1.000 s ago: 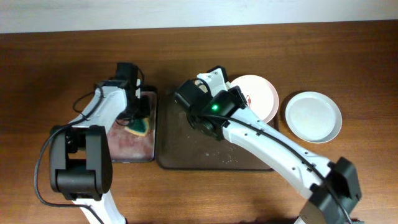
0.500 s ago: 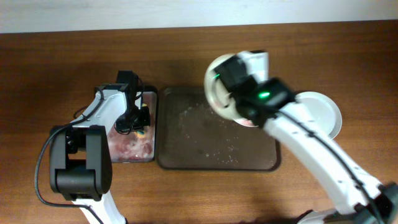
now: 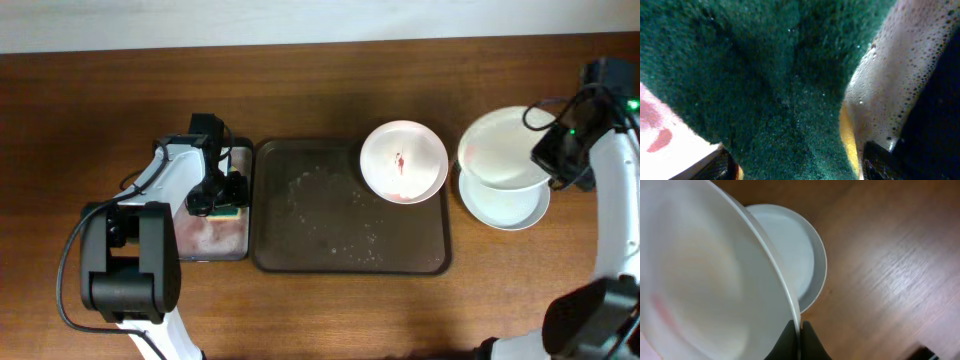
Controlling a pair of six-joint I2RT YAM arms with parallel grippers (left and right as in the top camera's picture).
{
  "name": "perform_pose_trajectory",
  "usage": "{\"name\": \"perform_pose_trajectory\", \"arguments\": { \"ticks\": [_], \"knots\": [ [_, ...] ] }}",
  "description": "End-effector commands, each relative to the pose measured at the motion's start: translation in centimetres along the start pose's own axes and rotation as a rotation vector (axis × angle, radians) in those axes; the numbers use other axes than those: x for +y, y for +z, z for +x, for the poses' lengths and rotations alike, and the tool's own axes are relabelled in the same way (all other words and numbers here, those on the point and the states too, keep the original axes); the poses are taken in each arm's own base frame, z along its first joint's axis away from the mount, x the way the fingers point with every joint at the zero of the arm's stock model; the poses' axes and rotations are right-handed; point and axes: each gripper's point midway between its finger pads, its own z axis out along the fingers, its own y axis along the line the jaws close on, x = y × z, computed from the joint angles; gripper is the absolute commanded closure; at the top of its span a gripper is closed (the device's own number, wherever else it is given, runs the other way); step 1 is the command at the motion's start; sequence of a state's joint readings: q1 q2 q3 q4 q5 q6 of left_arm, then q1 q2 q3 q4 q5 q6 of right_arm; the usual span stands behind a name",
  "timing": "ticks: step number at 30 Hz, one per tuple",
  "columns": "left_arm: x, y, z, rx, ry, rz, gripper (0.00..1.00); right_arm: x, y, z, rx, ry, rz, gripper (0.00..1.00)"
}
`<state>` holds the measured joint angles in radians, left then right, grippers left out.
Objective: Clean dirty plates on tray and stack at the side
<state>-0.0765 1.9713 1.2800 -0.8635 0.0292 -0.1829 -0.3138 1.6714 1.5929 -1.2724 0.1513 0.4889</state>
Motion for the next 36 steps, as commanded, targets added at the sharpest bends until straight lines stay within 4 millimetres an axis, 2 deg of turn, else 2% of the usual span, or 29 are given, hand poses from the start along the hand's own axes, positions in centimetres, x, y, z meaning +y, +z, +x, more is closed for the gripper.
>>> {"name": "perform_pose_trajectory", "arguments": {
  "ticks": [1,4,7,12,17,22,24,32,36],
  "knots": [
    [0.1,0.3,0.7,0.018,-0.003,0.001,0.25,2.1,0.0,0.6,0.053,-0.117,-0.130,0.96],
    [0.1,0.3,0.7,0.018,-0.004,0.001,0.25,4.2,-1.4,1.5,0.014,-0.262,-0.169,0.96],
    [0.1,0.3,0.7,0.018,-0.004,0.001,0.25,8.2,-4.0,3.5,-0.072,-0.470,-0.221,0.96],
    [0.1,0.3,0.7,0.018,-0.004,0.001,0.25,12.7,-6.4,5.7,-0.311,-0.713,-0.014,0.96],
    [0.1,0.3,0.7,0.018,-0.004,0.001,0.25,16.8,-10.7,8.5,-0.600,-0.829,0.101,0.96],
    [0.1,0.3,0.7,0.018,-0.004,0.001,0.25,19.7,-13.7,11.7,-0.785,-0.909,0.138,0.96],
    [0.1,0.3,0.7,0.018,-0.004,0.001,0.25,20.5,-14.0,12.9,-0.822,-0.945,0.157,0.96],
    [0.1,0.3,0.7,0.018,-0.004,0.001,0.25,22.7,-16.2,15.0,-0.978,-0.928,0.161,0.96],
    [0.1,0.3,0.7,0.018,-0.004,0.001,0.25,23.1,-15.9,15.7,-0.961,-0.946,0.130,0.96]
  ]
}}
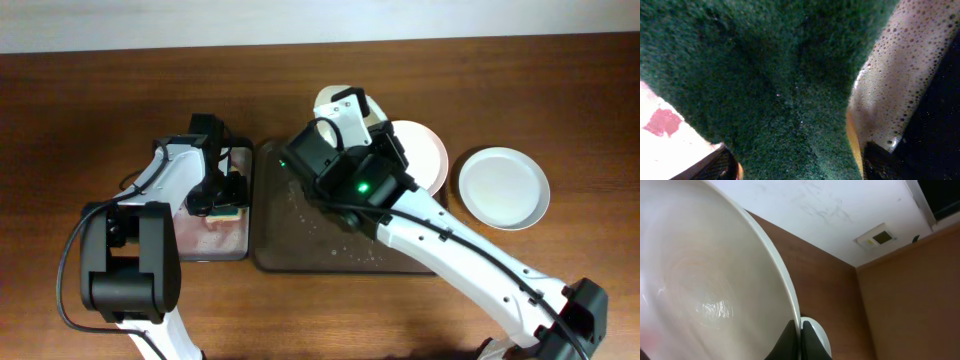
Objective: Clean dirty plates on tray and stack at the side
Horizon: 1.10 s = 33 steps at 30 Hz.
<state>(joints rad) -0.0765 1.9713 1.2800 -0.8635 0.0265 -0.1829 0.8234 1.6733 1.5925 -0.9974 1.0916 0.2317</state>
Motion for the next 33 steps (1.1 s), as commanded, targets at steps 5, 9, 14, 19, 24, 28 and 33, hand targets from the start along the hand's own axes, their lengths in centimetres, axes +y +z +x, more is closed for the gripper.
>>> {"name": "perform_pose_trajectory", "arguments": {
  "ticks": [5,9,14,19,24,28,33],
  "knots": [
    [0.0,0.3,0.7,0.019,-0.004,0.004,0.25,0.5,3.9,3.0,0.205,0.248,-0.160,0.96],
    [0.0,0.3,0.7,0.018,-0.003,0.004,0.25,-1.2,8.4,7.2,0.462,0.476,-0.291,0.96],
    [0.0,0.3,0.7,0.018,-0.004,0.004,0.25,-7.5,13.4,13.9,0.741,0.819,-0.378,0.96],
    [0.0,0.3,0.6,0.015,-0.003,0.005,0.28,-12.0,15.3,22.5,0.921,0.967,-0.327,0.96],
    [0.0,0.3,0.6,0.015,-0.003,0.005,0.27,-10.5,16.1,29.5,1.035,1.038,-0.273,0.96],
    [0.0,0.3,0.6,0.015,-0.003,0.005,0.28,-9.8,16.7,30.9,1.033,1.058,-0.269,0.96],
    [0.0,0.3,0.6,0.015,-0.003,0.005,0.27,-9.8,17.0,30.7,1.019,1.061,-0.269,0.34]
  ]
}}
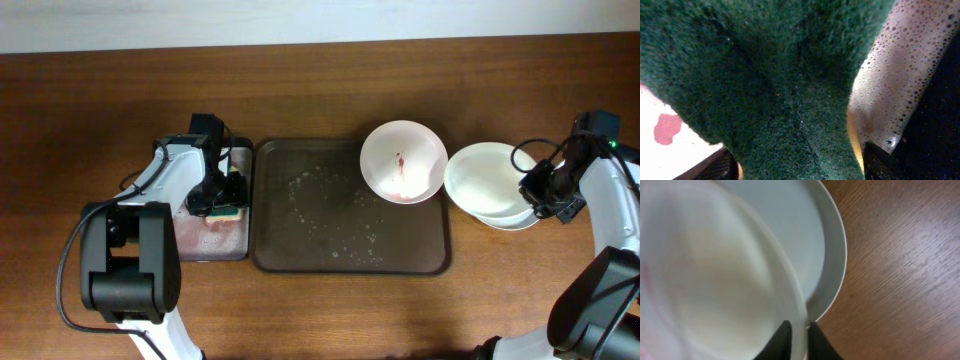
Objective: Clean dirty plates on tray and stack at the side
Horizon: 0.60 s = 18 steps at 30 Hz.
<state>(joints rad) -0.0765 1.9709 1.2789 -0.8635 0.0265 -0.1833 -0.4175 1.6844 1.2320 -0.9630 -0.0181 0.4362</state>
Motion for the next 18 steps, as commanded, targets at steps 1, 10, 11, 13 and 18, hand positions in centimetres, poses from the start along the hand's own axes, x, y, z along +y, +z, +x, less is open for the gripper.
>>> {"name": "perform_pose_trajectory", "arguments": {
  "ticks": [1,10,11,13,18],
  "knots": [
    [0.0,0.3,0.6,0.014,-0.003,0.005,0.27,0.2,0.0,0.2,0.006,0.000,-0.015,0.32],
    [0.0,0.3,0.6,0.014,-0.003,0.005,0.27,10.5,-1.2,3.7,0.039,-0.414,-0.384,0.28],
    [0.0,0.3,0.6,0.014,-0.003,0.005,0.28,11.7,-1.2,4.2,0.024,-0.476,-0.389,0.28],
    [0.0,0.3,0.6,0.015,-0.003,0.005,0.27,13.5,-0.8,4.7,-0.018,-0.550,-0.359,0.28],
    [0.0,0.3,0.7,0.017,-0.003,0.004,0.27,15.7,1.9,8.6,0.092,-0.549,-0.315,0.39]
  ]
}}
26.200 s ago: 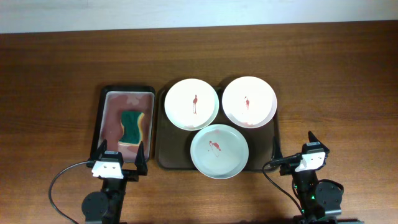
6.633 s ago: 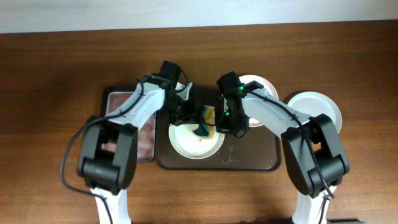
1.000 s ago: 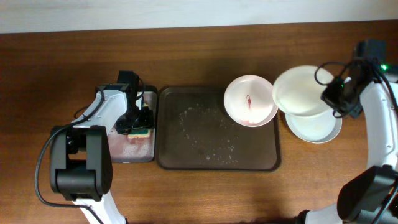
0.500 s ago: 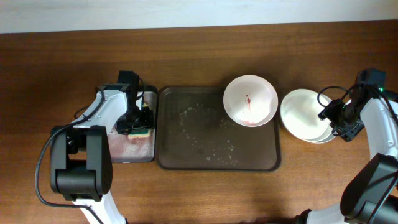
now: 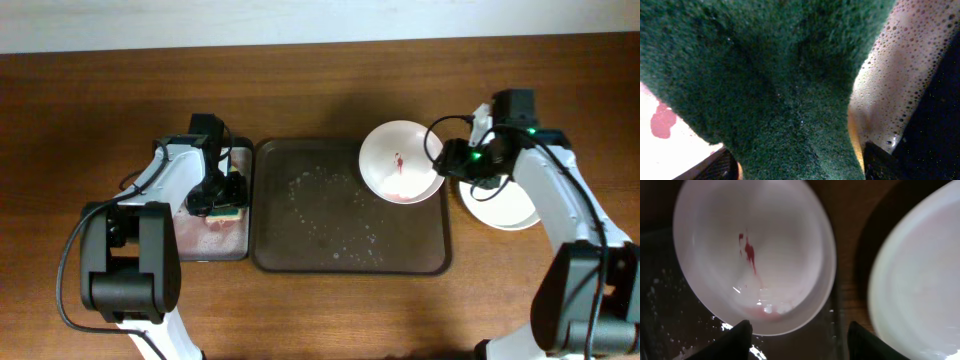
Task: Clean dirty plates on tray and stack at the side
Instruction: 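Grasp the pink-tinged plate's rim with the right gripper and drag it to tray center, then hold the plate with the right gripper while the left gripper wets the sponge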
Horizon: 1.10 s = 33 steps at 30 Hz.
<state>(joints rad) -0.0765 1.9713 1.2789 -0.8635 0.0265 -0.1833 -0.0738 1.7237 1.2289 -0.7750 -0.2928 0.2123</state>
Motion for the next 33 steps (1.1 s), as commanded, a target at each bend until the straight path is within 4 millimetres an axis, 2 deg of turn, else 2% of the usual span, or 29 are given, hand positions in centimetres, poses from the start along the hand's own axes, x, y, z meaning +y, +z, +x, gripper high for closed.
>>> {"name": "perform_pose_trajectory", "arguments": {
  "ticks": [1,5,8,10,13,17,18,20,24,26,28,30,33],
  "knots": [
    [0.0,0.3,0.7,0.017,-0.003,0.004,0.27,0.5,2.8,2.0,0.097,0.058,0.037,0.42],
    [0.0,0.3,0.7,0.018,-0.003,0.004,0.27,-0.3,5.2,3.6,0.180,0.125,0.081,0.44],
    [0.0,0.3,0.7,0.017,-0.003,0.004,0.27,-0.8,6.2,4.4,0.219,0.148,0.095,0.51],
    [0.0,0.3,0.7,0.017,-0.003,0.004,0.27,-0.6,6.8,4.8,0.241,0.154,0.087,0.66],
    [0.0,0.3,0.6,0.017,-0.003,0.004,0.27,1.0,7.1,6.3,0.293,0.121,0.071,0.85],
    [0.0,0.3,0.6,0.017,-0.003,0.004,0.27,4.5,7.5,8.9,0.358,0.029,0.047,0.96],
    [0.0,0.3,0.6,0.017,-0.003,0.004,0.27,5.6,7.7,9.6,0.375,0.005,0.033,0.95],
    [0.0,0.3,0.6,0.017,-0.003,0.004,0.27,6.4,7.8,10.1,0.380,0.000,0.032,0.95],
    [0.0,0.3,0.6,0.017,-0.003,0.004,0.27,6.1,7.4,8.0,0.331,0.023,0.017,0.57],
    [0.0,0.3,0.6,0.017,-0.003,0.005,0.27,6.0,7.1,5.5,0.264,0.017,-0.009,0.55],
    [0.0,0.3,0.6,0.017,-0.003,0.004,0.27,6.5,7.4,4.0,0.205,-0.011,-0.030,0.55],
    [0.0,0.3,0.6,0.017,-0.003,0.005,0.27,7.3,7.6,3.7,0.183,-0.079,-0.048,0.56],
    [0.0,0.3,0.6,0.017,-0.003,0.005,0.27,7.9,8.4,4.4,0.172,-0.129,-0.023,0.55]
  ]
}}
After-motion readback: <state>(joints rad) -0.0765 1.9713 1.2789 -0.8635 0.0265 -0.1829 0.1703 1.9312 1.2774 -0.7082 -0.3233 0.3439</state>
